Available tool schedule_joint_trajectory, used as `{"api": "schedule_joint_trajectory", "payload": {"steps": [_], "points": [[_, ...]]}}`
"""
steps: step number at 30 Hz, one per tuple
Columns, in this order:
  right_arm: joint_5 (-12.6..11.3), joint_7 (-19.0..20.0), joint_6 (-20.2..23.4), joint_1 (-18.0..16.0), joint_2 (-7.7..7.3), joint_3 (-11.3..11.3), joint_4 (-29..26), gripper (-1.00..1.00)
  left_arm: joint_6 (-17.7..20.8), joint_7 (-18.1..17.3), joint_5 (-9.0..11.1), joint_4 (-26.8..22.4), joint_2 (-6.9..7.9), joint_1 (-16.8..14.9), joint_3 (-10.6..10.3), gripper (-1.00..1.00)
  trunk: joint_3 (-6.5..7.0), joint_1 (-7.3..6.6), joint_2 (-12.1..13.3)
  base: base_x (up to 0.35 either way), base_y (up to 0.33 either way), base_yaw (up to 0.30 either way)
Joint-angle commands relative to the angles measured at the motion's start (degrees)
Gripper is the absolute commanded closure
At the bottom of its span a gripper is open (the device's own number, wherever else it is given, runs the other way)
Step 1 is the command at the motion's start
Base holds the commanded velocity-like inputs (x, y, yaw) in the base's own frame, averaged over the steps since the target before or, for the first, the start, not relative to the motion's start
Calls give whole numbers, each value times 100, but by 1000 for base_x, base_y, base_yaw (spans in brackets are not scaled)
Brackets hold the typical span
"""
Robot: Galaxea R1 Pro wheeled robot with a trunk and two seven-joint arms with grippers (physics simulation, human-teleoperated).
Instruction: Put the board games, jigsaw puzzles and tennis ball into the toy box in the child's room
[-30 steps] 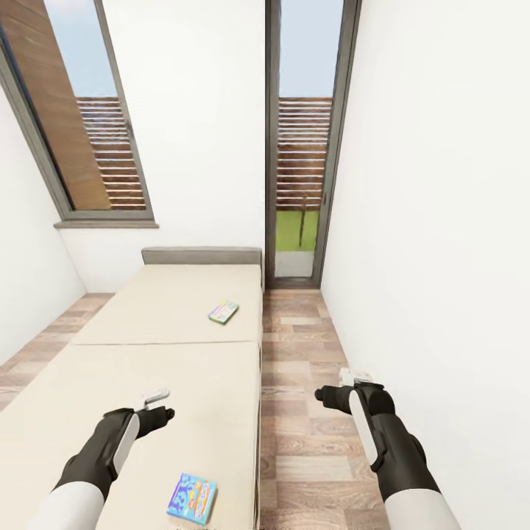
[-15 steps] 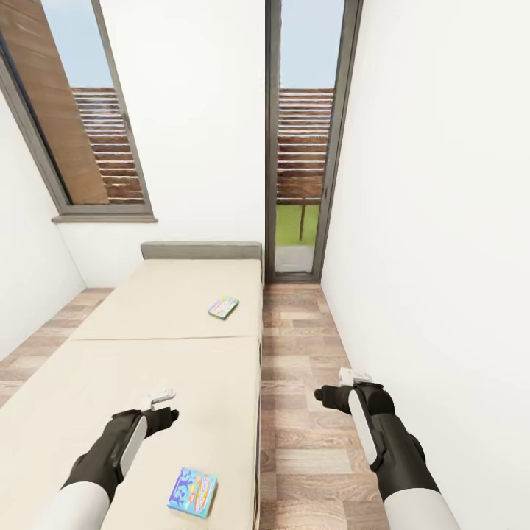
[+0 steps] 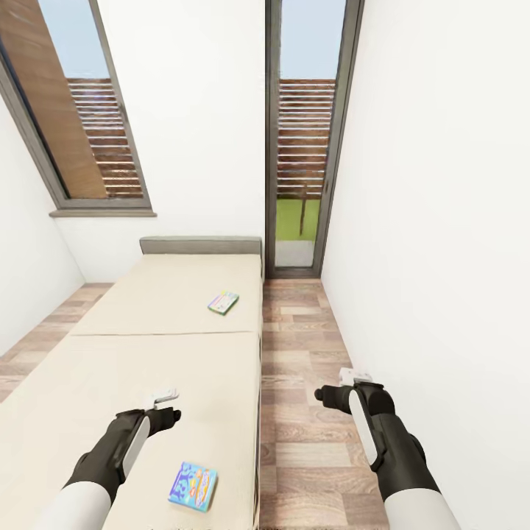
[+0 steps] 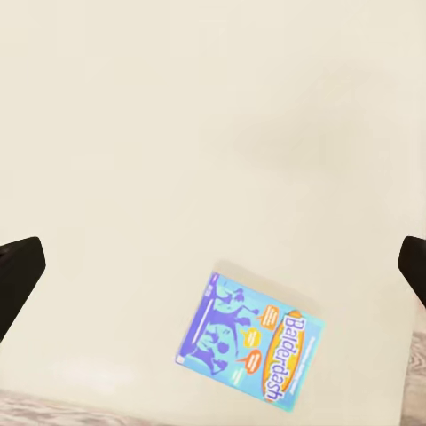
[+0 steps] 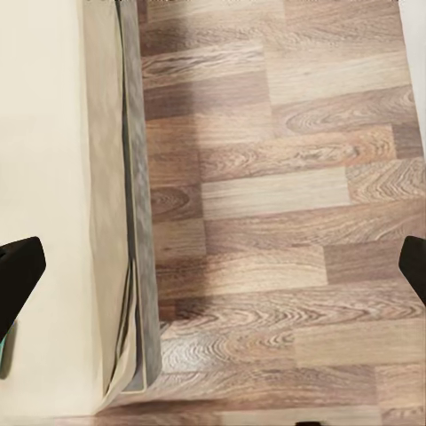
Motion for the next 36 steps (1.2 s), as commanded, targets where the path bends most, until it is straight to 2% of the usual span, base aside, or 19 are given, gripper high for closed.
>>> {"api": "schedule_joint_trajectory", "payload": {"steps": [1,25,36], "points": [[-19,-27,23,-5,5,-7,-13,-100,31,20,39,-9,0,-4,2,-100,-18,3,-13,0,0,0],[-10,-27,22,-3,7,12,-40,-100,28,20,38,-9,3,-4,-10,-100,-33,3,-13,0,0,0],[-14,-20,38,-10,3,3,-13,-100,28,20,38,-9,-5,-4,-17,-100,-111,3,-13,0,0,0]]}}
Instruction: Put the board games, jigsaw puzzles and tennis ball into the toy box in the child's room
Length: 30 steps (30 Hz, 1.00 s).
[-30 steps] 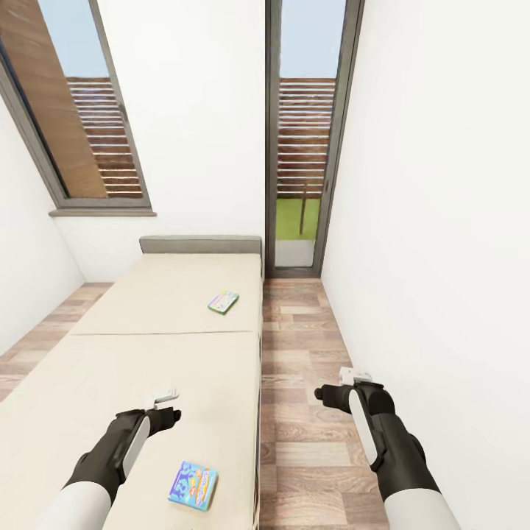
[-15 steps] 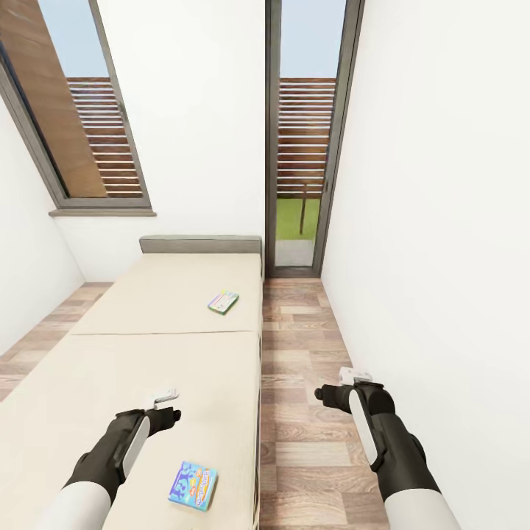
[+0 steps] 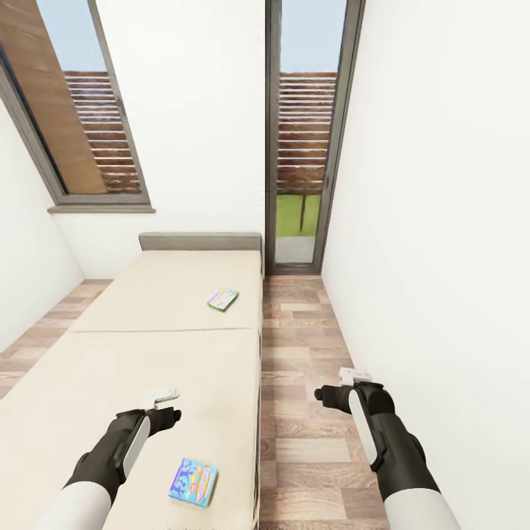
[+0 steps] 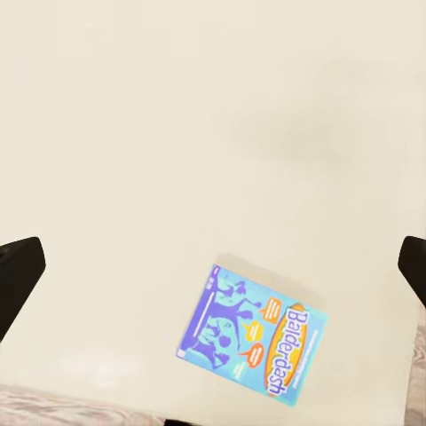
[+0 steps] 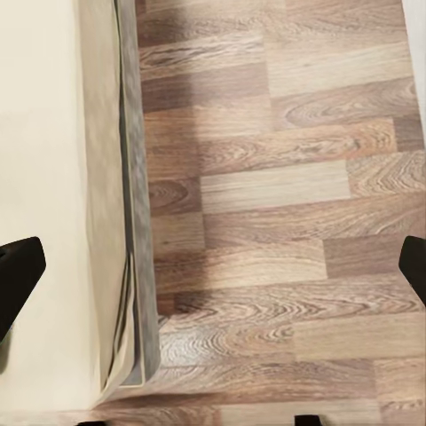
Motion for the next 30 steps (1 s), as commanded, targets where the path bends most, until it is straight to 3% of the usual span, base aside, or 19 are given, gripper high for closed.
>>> {"api": "schedule_joint_trajectory", "payload": {"steps": [1,19,30], "points": [[-20,-26,24,-6,5,-9,-4,-100,32,20,39,-9,0,-3,2,-100,-22,3,-13,0,0,0],[-5,-37,24,-6,7,-2,14,-100,18,20,37,-9,-1,-3,-4,-100,-190,3,-13,0,0,0],[-8,-34,24,-7,4,-3,21,-100,-310,20,15,0,-9,-3,-11,-100,-293,3,-13,0,0,0]]}}
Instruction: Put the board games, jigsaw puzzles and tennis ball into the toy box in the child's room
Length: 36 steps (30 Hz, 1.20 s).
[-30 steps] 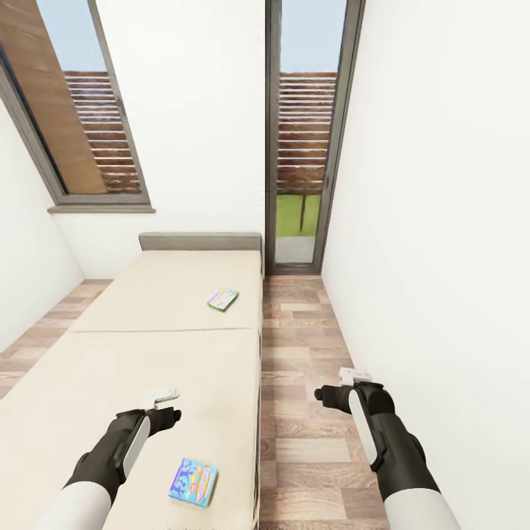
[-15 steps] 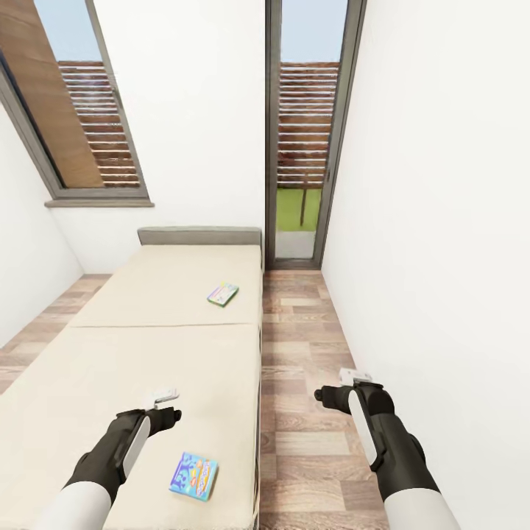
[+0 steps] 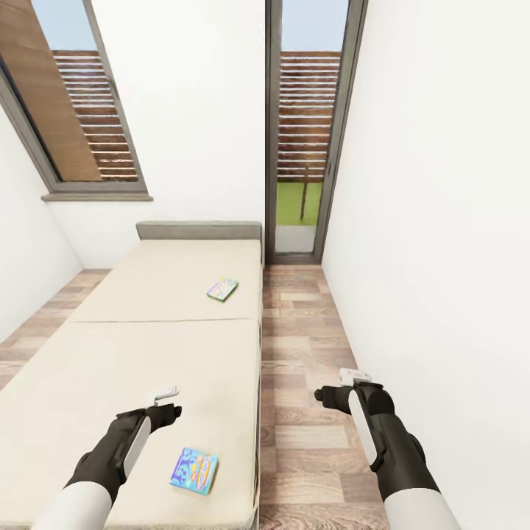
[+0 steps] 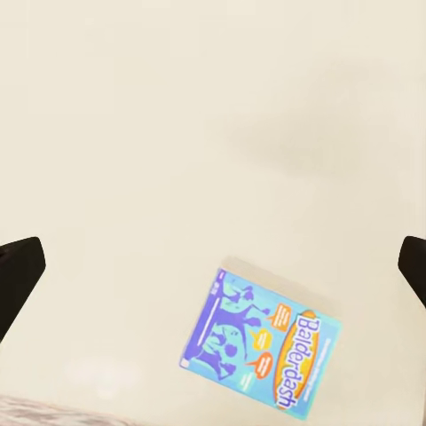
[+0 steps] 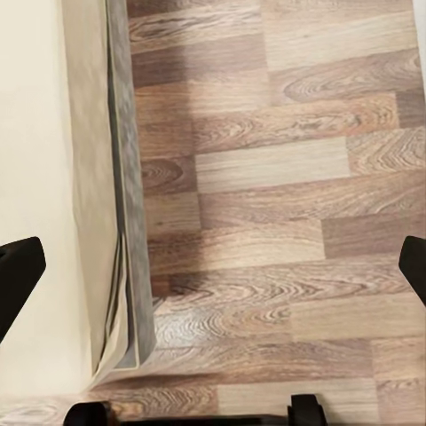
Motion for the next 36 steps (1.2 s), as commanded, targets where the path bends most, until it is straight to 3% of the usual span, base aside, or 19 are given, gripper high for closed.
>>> {"api": "schedule_joint_trajectory", "payload": {"steps": [1,12,20,28,36], "points": [[-17,-26,24,-5,6,-8,-6,-100,20,20,34,-9,0,-3,0,-100,-21,3,-12,0,0,0],[-33,-28,24,-5,-4,-9,-10,-100,-46,28,49,-49,-6,-40,25,-100,-124,3,-12,0,0,0],[-23,-26,24,-5,3,-7,-12,-100,240,94,40,82,-101,-652,29,-100,-199,3,-12,0,0,0],[-29,-25,24,-20,-5,-8,-10,-100,330,115,21,395,-283,-1049,6,-100,-275,3,-12,0,0,0],[-38,-25,32,-22,-9,-12,-9,-100,305,161,24,698,-333,-1240,-119,-100,-350,3,-12,0,0,0]]}}
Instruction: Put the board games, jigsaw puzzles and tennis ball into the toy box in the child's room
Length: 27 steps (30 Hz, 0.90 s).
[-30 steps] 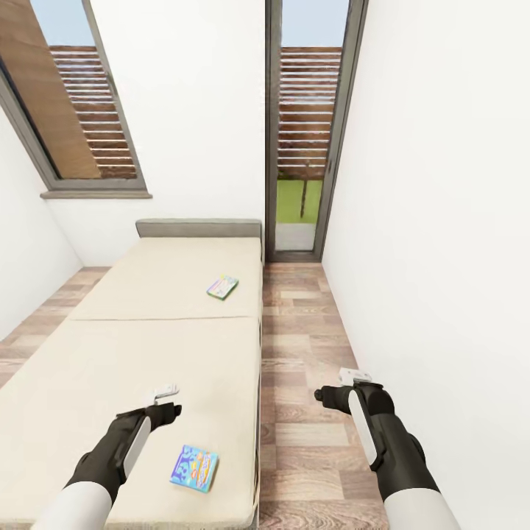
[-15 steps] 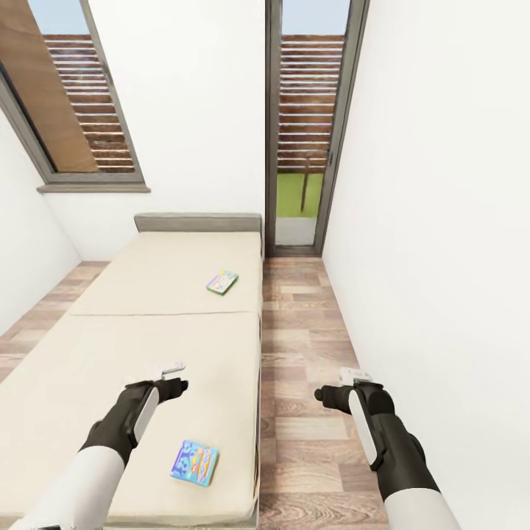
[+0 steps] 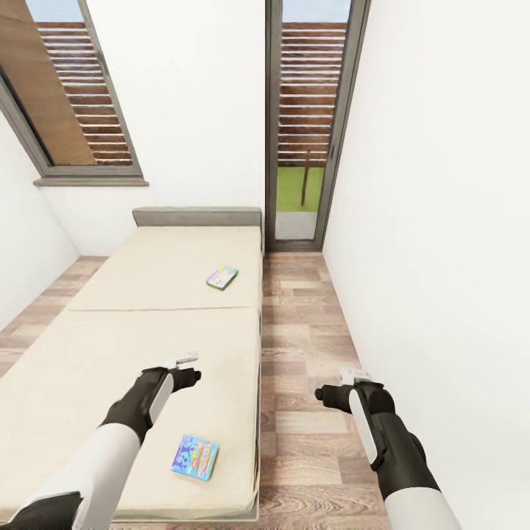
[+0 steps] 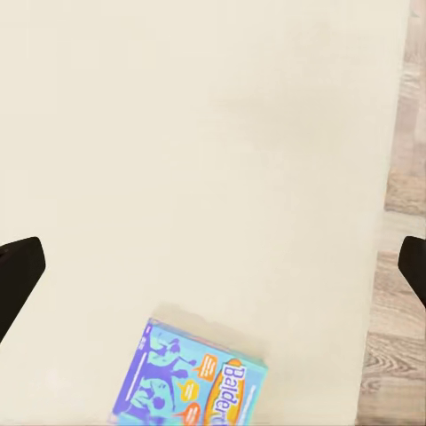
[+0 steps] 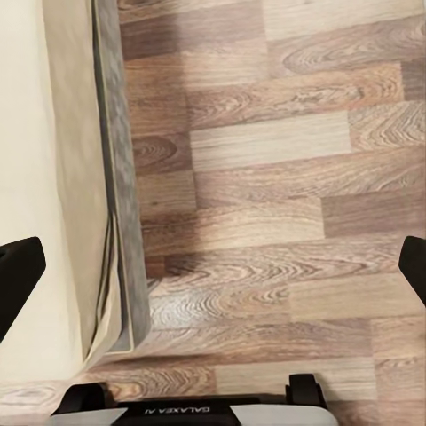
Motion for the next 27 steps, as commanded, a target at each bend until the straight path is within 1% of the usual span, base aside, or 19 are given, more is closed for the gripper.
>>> {"api": "schedule_joint_trajectory", "payload": {"steps": [1,2,7,21,27], "points": [[-20,-27,25,-5,4,-9,-6,-100,-2,46,33,104,-6,-21,11,-100,-21,3,-12,0,0,0],[-18,-27,25,-3,4,-10,-7,-100,-56,66,31,202,-10,-35,5,-100,-30,3,-12,0,0,0],[-15,-27,26,-5,4,-11,-10,-100,-213,123,30,359,-15,-54,-3,-100,-77,3,-12,0,0,0],[-21,-27,26,-5,-4,-12,-11,-100,-282,139,28,452,-32,-59,-21,-100,-208,3,-12,0,0,0],[-10,-27,26,-5,-5,-12,-12,-100,-417,140,28,541,-33,-59,-23,-100,-264,3,-12,0,0,0]]}}
